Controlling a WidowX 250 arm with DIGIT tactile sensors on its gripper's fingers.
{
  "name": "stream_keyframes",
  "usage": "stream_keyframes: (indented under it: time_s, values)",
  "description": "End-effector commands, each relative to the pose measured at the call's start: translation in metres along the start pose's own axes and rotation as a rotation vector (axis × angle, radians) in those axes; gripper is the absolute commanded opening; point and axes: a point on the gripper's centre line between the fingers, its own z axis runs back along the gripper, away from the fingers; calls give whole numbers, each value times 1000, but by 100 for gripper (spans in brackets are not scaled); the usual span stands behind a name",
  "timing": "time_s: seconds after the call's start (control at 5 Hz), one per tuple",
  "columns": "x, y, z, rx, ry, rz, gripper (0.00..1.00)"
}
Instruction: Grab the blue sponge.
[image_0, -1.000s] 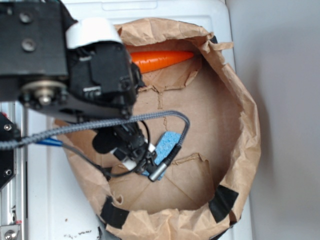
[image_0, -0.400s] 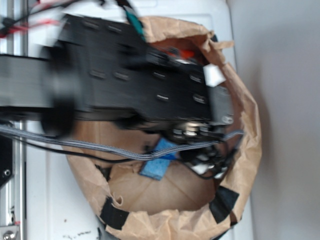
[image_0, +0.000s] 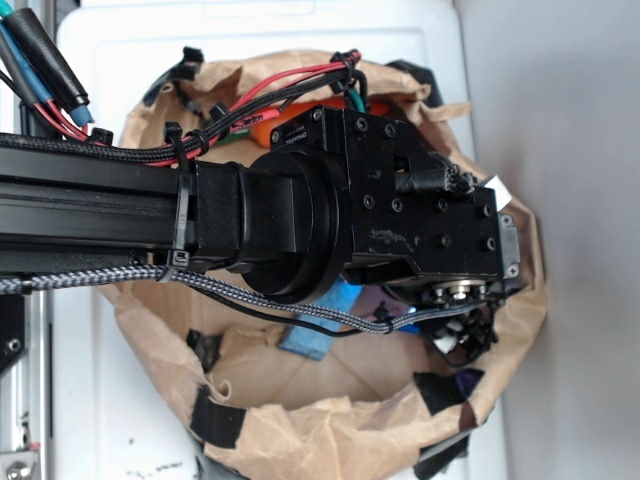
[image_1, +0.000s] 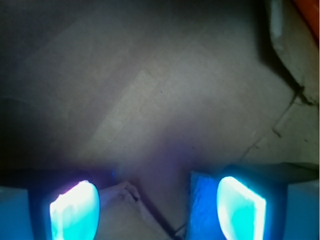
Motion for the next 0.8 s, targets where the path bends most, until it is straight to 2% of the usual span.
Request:
stream_keyframes:
  time_s: [0.0, 0.2, 0.4, 0.6]
  values:
    - [-11, 40, 35, -98, -25, -106, 100]
    - [-15, 39, 36, -92, -12, -113, 100]
    - [-19, 35, 18, -72, -10, -115, 100]
    - [-29, 36, -18, -104, -11, -127, 100]
